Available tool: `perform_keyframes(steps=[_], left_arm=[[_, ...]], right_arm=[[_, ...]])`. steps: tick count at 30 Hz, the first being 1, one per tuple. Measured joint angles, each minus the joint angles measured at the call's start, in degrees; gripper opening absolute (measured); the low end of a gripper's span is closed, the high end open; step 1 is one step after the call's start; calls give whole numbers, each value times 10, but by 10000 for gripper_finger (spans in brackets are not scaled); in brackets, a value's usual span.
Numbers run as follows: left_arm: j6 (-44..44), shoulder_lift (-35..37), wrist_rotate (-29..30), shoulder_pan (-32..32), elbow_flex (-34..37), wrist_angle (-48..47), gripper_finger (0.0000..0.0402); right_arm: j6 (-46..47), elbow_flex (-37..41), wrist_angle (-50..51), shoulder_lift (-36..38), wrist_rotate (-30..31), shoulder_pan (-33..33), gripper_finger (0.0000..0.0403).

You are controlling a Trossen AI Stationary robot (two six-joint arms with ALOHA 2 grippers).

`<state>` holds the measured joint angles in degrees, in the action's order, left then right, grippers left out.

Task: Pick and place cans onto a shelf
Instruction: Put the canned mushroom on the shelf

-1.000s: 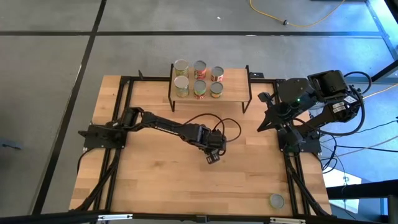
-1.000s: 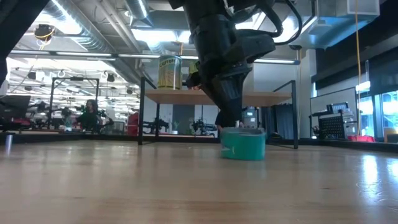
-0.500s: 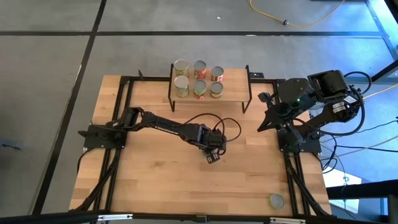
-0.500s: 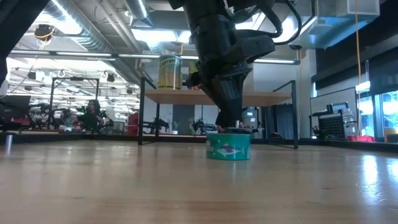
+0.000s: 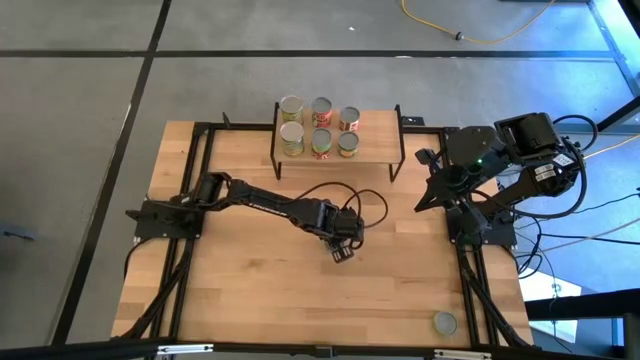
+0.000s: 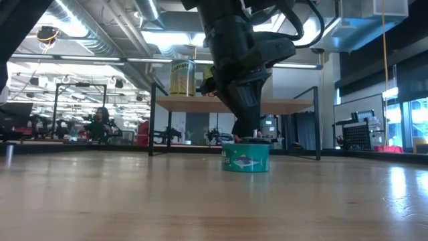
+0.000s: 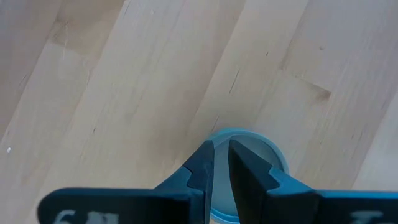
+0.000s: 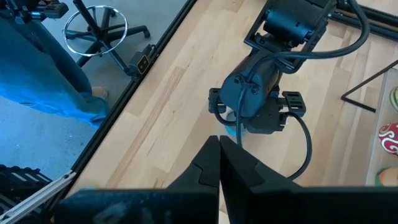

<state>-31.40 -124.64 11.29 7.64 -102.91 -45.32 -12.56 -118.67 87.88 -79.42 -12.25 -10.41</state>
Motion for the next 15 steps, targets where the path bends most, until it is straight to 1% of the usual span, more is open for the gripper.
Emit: perform_keyframes(steps=[7, 11, 15], left_arm=[[2, 1, 0, 0, 0, 0, 43], [19, 6, -7, 0, 0, -4, 43], [30, 28, -12, 1, 0, -9, 43]], right_arm=[[-2, 0, 8, 0, 0, 0, 6], [-23, 0, 19, 0, -1, 0, 6], [-27, 0, 22, 1, -28, 0, 6]])
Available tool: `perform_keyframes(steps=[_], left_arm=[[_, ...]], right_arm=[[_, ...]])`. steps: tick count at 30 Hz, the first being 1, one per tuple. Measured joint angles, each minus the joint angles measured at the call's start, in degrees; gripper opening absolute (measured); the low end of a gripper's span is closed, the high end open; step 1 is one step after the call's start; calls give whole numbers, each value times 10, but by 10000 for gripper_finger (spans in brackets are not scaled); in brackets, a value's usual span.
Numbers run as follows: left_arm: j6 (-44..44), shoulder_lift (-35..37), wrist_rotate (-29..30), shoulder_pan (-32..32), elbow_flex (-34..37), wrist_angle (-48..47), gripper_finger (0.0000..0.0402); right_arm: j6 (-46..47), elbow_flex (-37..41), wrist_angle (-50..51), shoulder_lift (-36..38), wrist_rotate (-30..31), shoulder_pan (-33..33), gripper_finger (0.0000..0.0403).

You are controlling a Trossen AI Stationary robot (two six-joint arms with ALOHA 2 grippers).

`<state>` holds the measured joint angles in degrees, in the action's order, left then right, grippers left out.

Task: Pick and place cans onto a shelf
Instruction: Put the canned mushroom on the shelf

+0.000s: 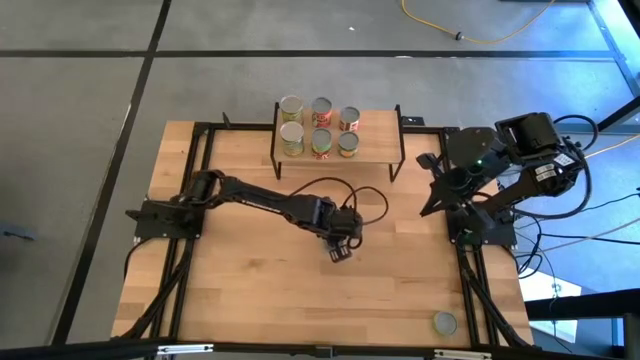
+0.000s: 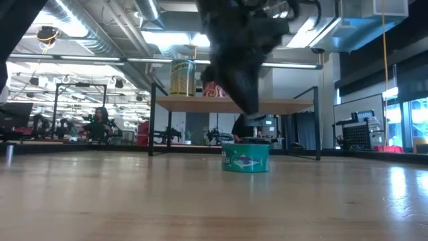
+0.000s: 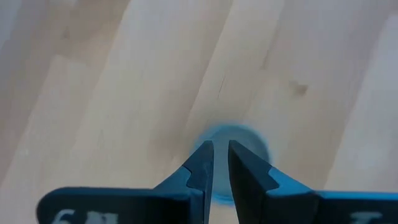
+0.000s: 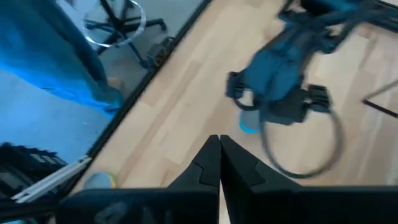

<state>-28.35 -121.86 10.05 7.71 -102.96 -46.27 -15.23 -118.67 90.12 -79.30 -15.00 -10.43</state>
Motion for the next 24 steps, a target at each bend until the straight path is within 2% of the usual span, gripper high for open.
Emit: perform_keyframes(steps=[2, 8, 14, 18, 24], left_arm=[[9, 10, 3, 3, -1, 13, 43], [59, 65, 42, 18, 0, 10, 43], [110, 121, 85, 39, 0, 25, 43], [124, 147, 89, 52, -1, 22, 43], [122, 176, 89, 79, -1, 8, 43]], right_arm=[[-1, 0, 0, 3, -19, -1, 6], [-1, 24, 0, 22, -21, -16, 6], [51, 110, -18, 61, -19, -24, 6], [107, 176, -45, 90, 8, -36, 6], [177, 274, -80, 133, 17, -74, 6]])
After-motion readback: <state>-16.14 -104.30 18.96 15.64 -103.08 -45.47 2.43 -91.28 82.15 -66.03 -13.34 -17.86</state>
